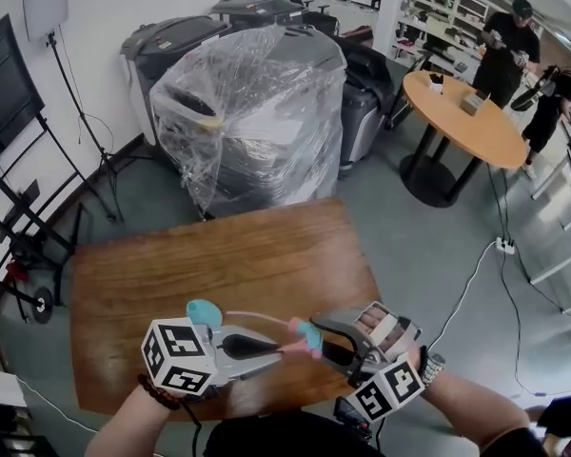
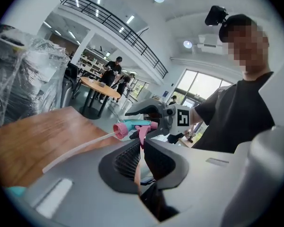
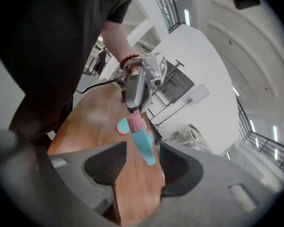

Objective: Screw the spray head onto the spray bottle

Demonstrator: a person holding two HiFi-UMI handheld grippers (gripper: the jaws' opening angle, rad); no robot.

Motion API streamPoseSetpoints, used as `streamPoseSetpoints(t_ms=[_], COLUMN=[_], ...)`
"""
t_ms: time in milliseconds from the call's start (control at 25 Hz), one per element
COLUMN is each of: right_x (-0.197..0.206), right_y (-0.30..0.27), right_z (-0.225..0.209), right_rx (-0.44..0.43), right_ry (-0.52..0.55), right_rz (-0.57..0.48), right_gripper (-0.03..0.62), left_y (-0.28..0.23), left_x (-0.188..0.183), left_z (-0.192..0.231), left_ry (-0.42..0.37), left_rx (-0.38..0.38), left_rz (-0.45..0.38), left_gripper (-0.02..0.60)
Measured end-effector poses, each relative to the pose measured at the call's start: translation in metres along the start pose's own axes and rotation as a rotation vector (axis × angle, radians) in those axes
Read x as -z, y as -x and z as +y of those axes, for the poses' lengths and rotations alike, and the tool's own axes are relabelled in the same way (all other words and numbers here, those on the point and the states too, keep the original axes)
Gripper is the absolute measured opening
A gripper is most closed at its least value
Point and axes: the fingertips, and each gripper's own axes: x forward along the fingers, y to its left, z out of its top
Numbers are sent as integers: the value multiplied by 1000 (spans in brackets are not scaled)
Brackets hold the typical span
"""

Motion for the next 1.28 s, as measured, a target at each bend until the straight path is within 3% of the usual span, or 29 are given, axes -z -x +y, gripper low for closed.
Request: streamPoseSetpoints(t_ms=[120,360,440,520,840,1000,1080,1200,1280], right_x=[-23,-54,-66,-75,-95,-97,-96,-95,-94], right_y=[-2,-11,-14,-18,-33,-38,-40,-41,-40], right_z=[10,18,19,20,20,14,8,-1,-7], right_rx=[-20,-52,-56,-54,-83,-94,-96,-94,-92], right_ry=[100,166,187,214,190,111,50,-41,-89], right_rz=[-12,-7,-12,-9,48,81,99,127,146], right_gripper=[201,197,162,124,121,121,121,121,121], left_y=[11,33,43,51,78,91,103,124,135], left_x=[1,13,15,17,26,42,56,80,95], left_z=[-15,-39,-42,-44,-39,-22,-4,39,73], left_ry=[7,-17,-11,-8,-24,-51,-57,-57,-62], left_rx=[73,183,210,230,238,154,72,-117,-264], left_rz=[-21,-14,-26,-35,-70,-39,-26,-16,2], left_gripper=[41,41,41,41,53,209,224,244,305])
